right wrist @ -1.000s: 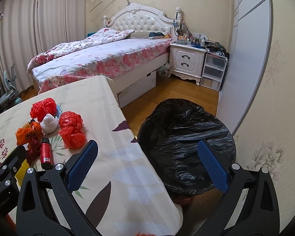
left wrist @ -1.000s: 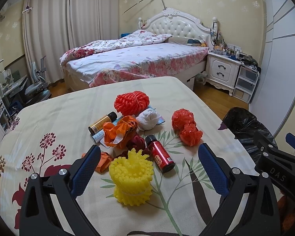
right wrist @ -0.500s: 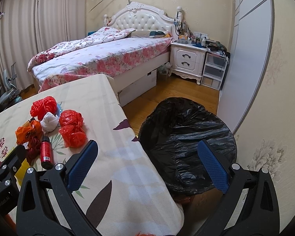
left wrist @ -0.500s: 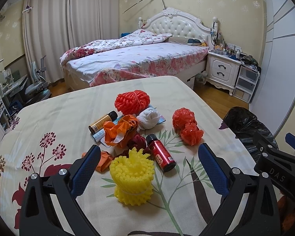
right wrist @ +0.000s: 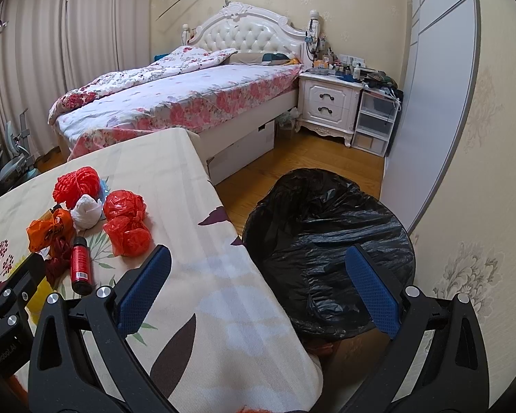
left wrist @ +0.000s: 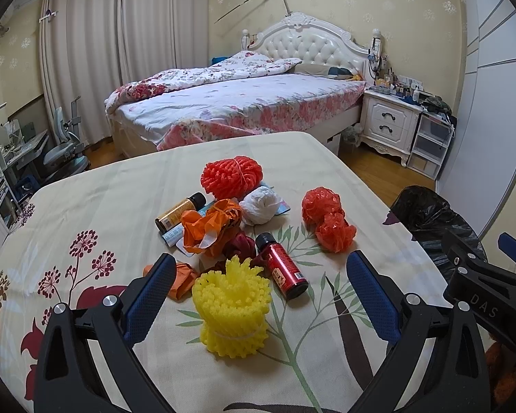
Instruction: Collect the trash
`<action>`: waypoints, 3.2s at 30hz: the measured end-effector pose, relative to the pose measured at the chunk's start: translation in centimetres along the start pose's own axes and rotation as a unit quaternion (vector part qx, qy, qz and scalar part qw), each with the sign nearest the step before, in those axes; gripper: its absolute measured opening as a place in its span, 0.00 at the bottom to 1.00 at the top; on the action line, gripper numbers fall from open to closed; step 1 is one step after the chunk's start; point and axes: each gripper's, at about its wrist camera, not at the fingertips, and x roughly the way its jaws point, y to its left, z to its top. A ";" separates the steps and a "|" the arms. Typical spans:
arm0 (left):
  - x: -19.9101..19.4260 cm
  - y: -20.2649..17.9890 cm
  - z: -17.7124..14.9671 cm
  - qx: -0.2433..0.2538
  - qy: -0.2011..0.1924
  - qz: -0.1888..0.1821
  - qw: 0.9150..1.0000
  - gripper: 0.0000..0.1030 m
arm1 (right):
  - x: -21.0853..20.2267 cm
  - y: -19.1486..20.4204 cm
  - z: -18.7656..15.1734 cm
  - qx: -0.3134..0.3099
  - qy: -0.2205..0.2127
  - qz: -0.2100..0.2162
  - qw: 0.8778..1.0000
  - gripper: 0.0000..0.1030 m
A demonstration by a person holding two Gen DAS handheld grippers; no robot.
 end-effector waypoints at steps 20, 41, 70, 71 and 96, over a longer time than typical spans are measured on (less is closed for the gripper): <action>0.2 0.0 -0.1 0.000 0.002 -0.002 1.000 0.94 | 0.2 0.1 -0.4 -0.001 0.004 -0.001 1.000 0.96; -0.5 2.7 -2.1 -0.011 0.015 0.016 1.000 0.93 | -0.3 1.2 -1.4 -0.015 0.023 0.024 0.999 0.87; 0.3 5.9 -3.7 -0.004 0.044 0.012 0.999 0.44 | 0.4 7.3 -1.6 -0.066 0.053 0.100 0.991 0.71; 0.1 6.5 -3.7 -0.007 0.043 0.019 0.999 0.44 | 0.5 7.9 -1.6 -0.071 0.056 0.109 0.990 0.69; 1.2 14.9 -4.3 -0.072 0.061 0.065 0.993 0.44 | 3.1 15.6 -1.9 -0.142 0.101 0.160 0.972 0.24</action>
